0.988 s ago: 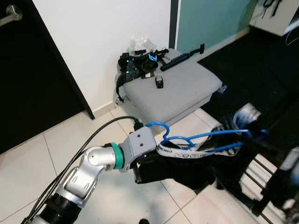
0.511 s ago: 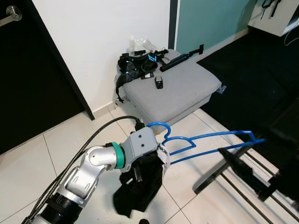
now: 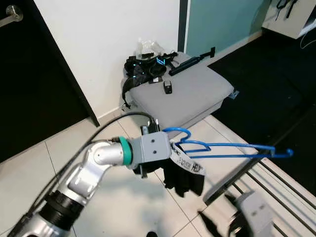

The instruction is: Hang hanger

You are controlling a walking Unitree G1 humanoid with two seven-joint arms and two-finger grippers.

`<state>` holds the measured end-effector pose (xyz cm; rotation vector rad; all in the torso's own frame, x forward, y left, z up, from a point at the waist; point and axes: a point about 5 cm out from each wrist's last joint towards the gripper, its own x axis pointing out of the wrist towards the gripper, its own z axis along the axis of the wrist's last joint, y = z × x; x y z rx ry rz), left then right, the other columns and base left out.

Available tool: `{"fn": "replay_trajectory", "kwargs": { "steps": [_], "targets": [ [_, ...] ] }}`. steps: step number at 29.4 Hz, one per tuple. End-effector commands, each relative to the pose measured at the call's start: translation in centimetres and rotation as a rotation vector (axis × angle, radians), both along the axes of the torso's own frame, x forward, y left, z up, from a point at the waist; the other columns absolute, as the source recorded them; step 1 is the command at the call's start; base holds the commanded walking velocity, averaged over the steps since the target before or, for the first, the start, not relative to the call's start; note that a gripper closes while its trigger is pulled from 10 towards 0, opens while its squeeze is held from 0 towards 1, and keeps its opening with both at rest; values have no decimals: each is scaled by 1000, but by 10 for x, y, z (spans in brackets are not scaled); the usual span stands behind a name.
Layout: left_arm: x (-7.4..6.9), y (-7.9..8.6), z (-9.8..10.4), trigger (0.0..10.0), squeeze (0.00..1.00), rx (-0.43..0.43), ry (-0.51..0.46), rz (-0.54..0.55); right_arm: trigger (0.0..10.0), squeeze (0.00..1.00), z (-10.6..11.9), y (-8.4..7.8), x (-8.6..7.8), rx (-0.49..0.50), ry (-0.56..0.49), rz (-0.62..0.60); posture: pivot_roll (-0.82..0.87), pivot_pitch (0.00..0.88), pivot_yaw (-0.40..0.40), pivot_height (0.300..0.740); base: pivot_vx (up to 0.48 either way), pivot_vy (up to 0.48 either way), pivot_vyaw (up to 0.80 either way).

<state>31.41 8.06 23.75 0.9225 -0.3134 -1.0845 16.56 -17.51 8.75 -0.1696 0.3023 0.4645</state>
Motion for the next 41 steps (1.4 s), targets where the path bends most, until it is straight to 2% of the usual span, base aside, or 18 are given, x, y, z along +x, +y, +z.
{"fn": "replay_trajectory", "kwargs": {
  "steps": [1,2,3,5,8,13,14,15,16,22,23,25,29,31,32,33,39,41],
  "targets": [
    [-4,-2,-1,10000,0,39,-33,-28,10000,0,-11,3,-7,-13,31,10,-312,225,198,740,0,0,0],
    [-6,-4,1,10000,0,153,-113,-89,10000,0,-27,0,-5,-148,23,-28,-307,224,200,740,0,0,0],
    [-6,-4,1,10000,0,153,-113,-89,10000,0,-27,0,-5,-148,23,-28,-307,224,200,740,0,0,0],
    [-16,-8,8,10000,0,331,-219,-239,10000,0,-44,-7,5,-434,-113,-110,-288,219,204,740,0,0,0],
    [-22,-10,15,10000,0,416,-284,-337,10000,0,-49,-3,11,-541,-221,-124,-285,219,205,740,0,0,0],
    [-23,-10,28,10000,0,478,-363,-386,10000,0,-42,-5,26,-334,-240,-325,-263,220,219,740,0,0,0],
    [-21,-8,33,10000,0,487,-381,-381,10000,0,-44,-6,32,-113,-143,-411,-250,221,222,740,0,0,0],
    [-19,-4,42,10000,0,496,-405,-368,10000,0,-49,-7,37,255,-35,-528,-242,219,218,740,0,0,0],
    [-18,-3,43,10000,0,498,-412,-366,10000,0,-51,-7,38,336,-12,-549,-242,219,218,740,0,0,0],
    [-17,2,52,10000,0,458,-409,-351,10000,0,-73,0,28,243,75,-421,-238,216,212,740,0,0,0],
    [-15,4,59,10000,0,432,-428,-343,10000,0,-85,3,21,85,89,-318,-234,213,206,740,0,0,0],
    [-14,4,62,10000,0,425,-435,-341,10000,0,-89,4,19,30,85,-286,-234,213,206,740,0,0,0],
    [-16,2,68,10000,0,393,-444,-356,10000,0,-81,-6,30,247,63,-417,-231,210,206,740,0,0,0],
    [-16,2,68,10000,0,393,-444,-356,10000,0,-81,-6,30,247,63,-417,-231,210,206,740,0,0,0],
    [-18,-2,72,10000,0,353,-445,-371,10000,0,-70,-6,42,402,24,-437,-233,209,211,740,0,0,0],
    [-18,-2,72,10000,0,353,-445,-371,10000,0,-70,-6,42,402,24,-437,-233,209,211,740,0,0,0],
    [-19,-7,78,10000,0,297,-456,-379,10000,0,-44,-1,57,766,-63,-413,-230,206,215,740,0,0,0],
    [-19,-7,78,10000,0,297,-456,-379,10000,0,-44,-1,57,766,-63,-413,-230,206,215,740,0,0,0]
  ]
}}
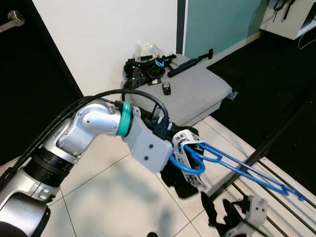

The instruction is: Hang hanger

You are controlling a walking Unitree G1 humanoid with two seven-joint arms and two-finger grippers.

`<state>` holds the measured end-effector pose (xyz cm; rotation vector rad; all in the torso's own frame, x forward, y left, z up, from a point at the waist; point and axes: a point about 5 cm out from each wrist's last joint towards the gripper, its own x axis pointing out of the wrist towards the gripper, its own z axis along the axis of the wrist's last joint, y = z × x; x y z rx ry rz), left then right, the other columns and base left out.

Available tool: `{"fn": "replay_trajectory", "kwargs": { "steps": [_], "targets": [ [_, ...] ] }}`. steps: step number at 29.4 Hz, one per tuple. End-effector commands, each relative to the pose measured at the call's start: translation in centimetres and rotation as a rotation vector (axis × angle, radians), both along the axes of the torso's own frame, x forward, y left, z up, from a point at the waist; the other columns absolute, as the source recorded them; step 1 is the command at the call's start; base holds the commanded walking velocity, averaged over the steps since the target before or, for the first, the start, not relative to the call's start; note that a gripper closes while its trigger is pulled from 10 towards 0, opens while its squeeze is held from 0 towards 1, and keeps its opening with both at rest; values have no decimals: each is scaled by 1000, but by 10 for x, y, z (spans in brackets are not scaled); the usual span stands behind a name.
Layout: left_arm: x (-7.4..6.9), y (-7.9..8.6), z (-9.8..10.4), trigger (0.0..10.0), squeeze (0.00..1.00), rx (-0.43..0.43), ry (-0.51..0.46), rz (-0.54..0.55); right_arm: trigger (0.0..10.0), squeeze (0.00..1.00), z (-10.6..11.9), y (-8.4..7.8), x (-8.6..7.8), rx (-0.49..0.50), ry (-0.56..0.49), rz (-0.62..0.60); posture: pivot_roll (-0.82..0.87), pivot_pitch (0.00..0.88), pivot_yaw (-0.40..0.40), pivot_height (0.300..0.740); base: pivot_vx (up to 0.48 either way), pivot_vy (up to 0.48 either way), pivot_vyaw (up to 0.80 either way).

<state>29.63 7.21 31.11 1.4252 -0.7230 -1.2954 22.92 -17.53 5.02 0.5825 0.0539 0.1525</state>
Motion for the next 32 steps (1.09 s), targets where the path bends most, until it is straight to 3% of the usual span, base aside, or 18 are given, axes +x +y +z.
{"fn": "replay_trajectory", "kwargs": {
  "steps": [1,3,6,10,12,15,18,32],
  "targets": [
    [-1,1,5,10000,0,-22,-7,-4,10000,0,-1,1,-3,111,-10,13,-231,207,217,740,0,0,0],
    [-1,1,5,10000,0,-22,-7,-4,10000,0,-1,1,-3,111,-10,13,-231,207,217,740,0,0,0],
    [-3,0,5,10000,0,-35,2,-18,10000,0,1,10,2,199,-25,94,-234,209,215,740,0,0,0],
    [-8,-4,4,10000,0,-47,14,-41,10000,0,-17,24,11,270,73,190,-225,213,203,740,0,0,0],
    [-8,-4,3,10000,0,-47,19,-43,10000,0,-16,28,11,290,66,220,-223,213,201,740,0,0,0],
    [-7,-1,-3,10000,0,-39,31,-21,10000,0,3,26,-1,378,-48,275,-215,213,190,740,0,0,0],
    [-6,0,-7,10000,0,-34,38,-12,10000,0,11,21,-9,405,-85,277,-215,213,190,740,0,0,0],
    [0,1,-17,10000,0,-20,57,7,10000,0,17,10,-35,398,-105,269,-248,213,195,740,0,0,0]
  ]
}}
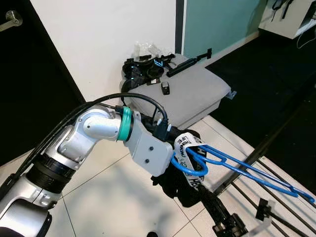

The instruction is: Hang hanger

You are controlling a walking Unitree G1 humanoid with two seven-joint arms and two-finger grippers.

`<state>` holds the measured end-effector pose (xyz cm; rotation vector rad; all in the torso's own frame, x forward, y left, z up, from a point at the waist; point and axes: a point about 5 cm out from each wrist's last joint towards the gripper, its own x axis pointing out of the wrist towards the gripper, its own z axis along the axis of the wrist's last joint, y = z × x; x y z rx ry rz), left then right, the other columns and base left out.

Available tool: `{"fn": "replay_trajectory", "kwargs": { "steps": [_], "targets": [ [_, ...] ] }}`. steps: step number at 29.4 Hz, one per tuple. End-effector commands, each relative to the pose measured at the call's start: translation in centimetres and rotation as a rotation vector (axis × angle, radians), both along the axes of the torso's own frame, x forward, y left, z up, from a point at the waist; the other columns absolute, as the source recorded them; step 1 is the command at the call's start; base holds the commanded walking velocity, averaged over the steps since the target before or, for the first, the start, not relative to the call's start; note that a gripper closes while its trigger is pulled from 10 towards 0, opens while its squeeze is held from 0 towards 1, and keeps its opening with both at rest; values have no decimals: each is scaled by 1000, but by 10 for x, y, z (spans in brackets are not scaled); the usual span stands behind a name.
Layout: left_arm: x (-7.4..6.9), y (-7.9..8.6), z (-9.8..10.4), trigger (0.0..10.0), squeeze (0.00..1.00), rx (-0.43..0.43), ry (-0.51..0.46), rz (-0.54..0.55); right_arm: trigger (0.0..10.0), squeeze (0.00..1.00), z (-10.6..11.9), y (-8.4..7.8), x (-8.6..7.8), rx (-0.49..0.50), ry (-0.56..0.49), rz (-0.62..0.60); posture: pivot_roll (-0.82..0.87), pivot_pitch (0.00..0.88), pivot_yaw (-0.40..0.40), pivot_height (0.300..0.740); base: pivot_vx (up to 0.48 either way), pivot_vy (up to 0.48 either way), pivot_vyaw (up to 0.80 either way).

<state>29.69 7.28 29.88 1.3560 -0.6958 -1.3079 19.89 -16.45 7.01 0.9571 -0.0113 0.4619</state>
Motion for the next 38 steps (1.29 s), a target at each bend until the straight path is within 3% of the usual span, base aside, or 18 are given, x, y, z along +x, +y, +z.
{"fn": "replay_trajectory", "kwargs": {
  "steps": [1,2,4,7,12,18,23,26,29,38],
  "targets": [
    [0,0,-5,10000,0,17,-5,0,10000,0,-3,-1,-8,21,17,-3,-248,213,195,740,0,0,0],
    [0,0,-5,10000,0,17,-5,0,10000,0,-3,-1,-8,21,17,-3,-248,213,195,740,0,0,0],
    [-4,-1,-6,10000,0,6,13,-18,10000,0,-21,-9,-6,66,135,-98,-255,208,203,740,0,0,0],
    [-7,-1,-10,10000,0,-8,36,-20,10000,0,-32,-11,-1,104,207,-162,-263,204,202,740,0,0,0],
    [-8,1,-12,10000,0,-45,51,0,10000,0,-37,-13,11,205,229,-232,-263,199,192,740,0,0,0],
    [-11,-2,-11,10000,0,-77,58,0,10000,0,-43,-7,25,213,255,-210,-263,198,185,740,0,0,0],
    [-19,-6,-9,10000,0,-106,60,-20,10000,0,-48,6,47,203,299,-142,-245,200,175,740,0,0,0],
    [-20,-6,-8,10000,0,-108,61,-22,10000,0,-48,8,50,200,308,-133,-245,200,175,740,0,0,0],
    [-25,-6,-7,10000,0,-107,61,-31,10000,0,-63,23,60,111,434,-64,-223,207,171,740,0,0,0],
    [-29,-7,-7,10000,0,-109,65,-30,10000,0,-80,31,61,-108,558,28,-216,211,166,740,0,0,0]
  ]
}}
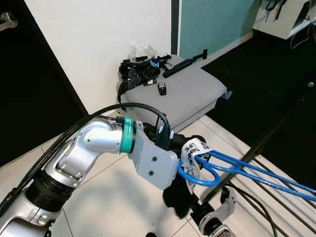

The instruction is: Hang hanger

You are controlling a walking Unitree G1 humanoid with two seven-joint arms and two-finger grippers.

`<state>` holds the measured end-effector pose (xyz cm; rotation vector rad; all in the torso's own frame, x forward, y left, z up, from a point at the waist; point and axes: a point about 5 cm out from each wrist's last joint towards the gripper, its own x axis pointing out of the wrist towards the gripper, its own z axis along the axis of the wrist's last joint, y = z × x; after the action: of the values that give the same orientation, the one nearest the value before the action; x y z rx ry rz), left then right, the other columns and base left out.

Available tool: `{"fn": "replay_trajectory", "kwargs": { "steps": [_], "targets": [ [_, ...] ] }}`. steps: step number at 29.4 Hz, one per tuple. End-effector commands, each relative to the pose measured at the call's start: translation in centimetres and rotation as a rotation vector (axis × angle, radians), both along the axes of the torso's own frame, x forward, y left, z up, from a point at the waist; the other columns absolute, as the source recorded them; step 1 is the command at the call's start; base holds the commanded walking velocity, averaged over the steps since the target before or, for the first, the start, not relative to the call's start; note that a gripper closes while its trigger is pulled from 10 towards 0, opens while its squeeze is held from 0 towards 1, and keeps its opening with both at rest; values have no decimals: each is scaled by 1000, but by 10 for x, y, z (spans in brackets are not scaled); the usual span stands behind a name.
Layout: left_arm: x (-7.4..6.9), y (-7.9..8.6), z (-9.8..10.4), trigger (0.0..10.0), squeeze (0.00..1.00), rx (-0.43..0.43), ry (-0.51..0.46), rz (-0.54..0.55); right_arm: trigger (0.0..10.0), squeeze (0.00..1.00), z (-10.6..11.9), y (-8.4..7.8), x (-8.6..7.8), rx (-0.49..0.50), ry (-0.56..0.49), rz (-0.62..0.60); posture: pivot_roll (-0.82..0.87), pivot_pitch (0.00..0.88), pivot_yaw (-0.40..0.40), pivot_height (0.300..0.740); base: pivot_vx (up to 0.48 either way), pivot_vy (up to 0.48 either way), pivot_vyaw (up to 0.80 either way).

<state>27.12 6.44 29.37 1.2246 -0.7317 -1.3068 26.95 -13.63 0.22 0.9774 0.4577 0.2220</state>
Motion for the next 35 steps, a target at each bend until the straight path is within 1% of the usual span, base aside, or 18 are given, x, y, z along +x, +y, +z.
{"fn": "replay_trajectory", "kwargs": {
  "steps": [1,7,11,12,18,20,22,23,24,25,26,27,28,30,31,33,34,35],
  "targets": [
    [-4,1,-2,10000,0,-5,8,-4,10000,0,-14,2,-11,-29,62,27,-217,211,166,740,0,0,0],
    [-3,1,-3,10000,0,-6,16,3,10000,0,-10,0,-20,-3,-30,61,-225,213,169,740,0,0,0],
    [-3,1,-4,10000,0,-7,17,4,10000,0,-10,0,-20,-4,-36,66,-225,213,169,740,0,0,0],
    [-3,-2,-5,10000,0,-25,26,1,10000,0,-10,4,-28,12,-69,122,-244,213,178,740,0,0,0],
    [3,-4,-12,10000,0,-80,48,25,10000,0,0,13,-36,43,-165,210,-251,209,181,740,0,0,0],
    [9,-4,-22,10000,0,-169,119,77,10000,0,10,14,-41,65,-235,237,-251,209,181,740,0,0,0],
    [10,-2,-32,10000,0,-178,159,101,10000,0,11,12,-44,57,-243,234,-267,207,177,740,0,0,0],
    [10,0,-42,10000,0,-191,220,128,10000,0,8,8,-46,31,-228,212,-267,207,177,740,0,0,0],
    [10,0,-42,10000,0,-191,220,128,10000,0,8,8,-46,31,-228,212,-267,207,177,740,0,0,0],
    [11,5,-65,10000,0,-202,342,201,10000,0,0,-3,-51,-10,-184,153,-267,204,176,740,0,0,0],
    [16,15,-99,10000,0,-211,474,339,10000,0,-13,-24,-60,-101,-115,33,-275,203,174,740,0,0,0],
    [18,20,-114,10000,0,-214,520,402,10000,0,-19,-34,-64,-147,-84,-19,-277,203,175,740,0,0,0],
    [18,20,-114,10000,0,-214,520,402,10000,0,-19,-34,-64,-147,-84,-19,-277,203,175,740,0,0,0],
    [22,33,-141,10000,0,-208,583,524,10000,0,-30,-59,-75,-254,-14,-178,-279,203,175,740,0,0,0],
    [22,33,-141,10000,0,-208,583,524,10000,0,-30,-59,-75,-254,-14,-178,-279,203,175,740,0,0,0],
    [26,58,-184,10000,0,-234,711,734,10000,0,-37,-104,-97,-400,78,-473,-282,200,182,740,0,0,0],
    [26,58,-184,10000,0,-234,711,734,10000,0,-37,-104,-97,-400,78,-473,-282,200,182,740,0,0,0],
    [21,83,-224,10000,0,-242,802,914,10000,0,-37,-136,-119,-503,161,-663,-310,195,184,740,0,0,0]
  ]
}}
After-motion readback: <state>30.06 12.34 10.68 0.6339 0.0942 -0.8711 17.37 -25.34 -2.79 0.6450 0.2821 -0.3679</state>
